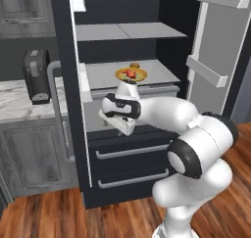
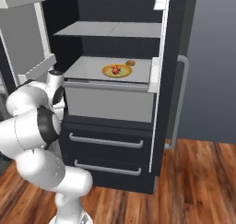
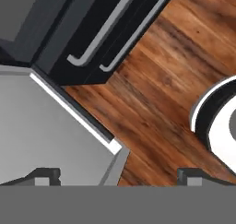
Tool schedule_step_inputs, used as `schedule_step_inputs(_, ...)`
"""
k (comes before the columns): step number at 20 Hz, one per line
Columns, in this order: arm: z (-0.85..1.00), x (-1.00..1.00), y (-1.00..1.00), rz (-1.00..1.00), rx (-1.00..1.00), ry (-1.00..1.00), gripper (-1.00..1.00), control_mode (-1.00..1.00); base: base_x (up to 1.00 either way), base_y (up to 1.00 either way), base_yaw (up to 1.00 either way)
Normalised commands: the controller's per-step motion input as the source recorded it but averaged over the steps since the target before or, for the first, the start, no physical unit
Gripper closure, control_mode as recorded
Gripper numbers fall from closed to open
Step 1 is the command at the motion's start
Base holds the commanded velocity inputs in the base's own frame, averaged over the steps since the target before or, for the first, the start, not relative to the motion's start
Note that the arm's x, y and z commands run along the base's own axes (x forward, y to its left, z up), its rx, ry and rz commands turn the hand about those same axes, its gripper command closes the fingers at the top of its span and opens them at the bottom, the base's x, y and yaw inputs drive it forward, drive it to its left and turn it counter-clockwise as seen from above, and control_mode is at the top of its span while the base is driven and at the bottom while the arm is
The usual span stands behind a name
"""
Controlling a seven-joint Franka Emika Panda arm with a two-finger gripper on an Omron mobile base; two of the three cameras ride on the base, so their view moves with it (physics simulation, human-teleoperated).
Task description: Retrieve the fish from the fridge and place it on the saucepan with marinade on the stove.
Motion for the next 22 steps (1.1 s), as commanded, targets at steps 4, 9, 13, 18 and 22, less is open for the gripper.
schedule_step_inputs(4, -0.56, 0.35, -0.99, 0.43, -0.31, -0.07, -1.0, -1.0, 0.0, 0.0, 0.0)
schedule_step_inputs(9, -0.1, 0.1, -1.0, 0.57, -0.17, -0.09, -1.0, -1.0, 0.0, 0.0, 0.0)
schedule_step_inputs(13, 0.2, 0.0, -1.0, 0.59, -0.13, -0.02, -1.0, -1.0, 0.0, 0.0, 0.0)
schedule_step_inputs(18, 0.34, -0.2, -0.57, 0.67, -0.29, -0.01, -1.0, -1.0, 0.0, 0.0, 0.0)
schedule_step_inputs(22, 0.62, -0.06, -0.38, 0.25, -0.31, 0.09, -1.0, -1.0, 0.0, 0.0, 0.0)
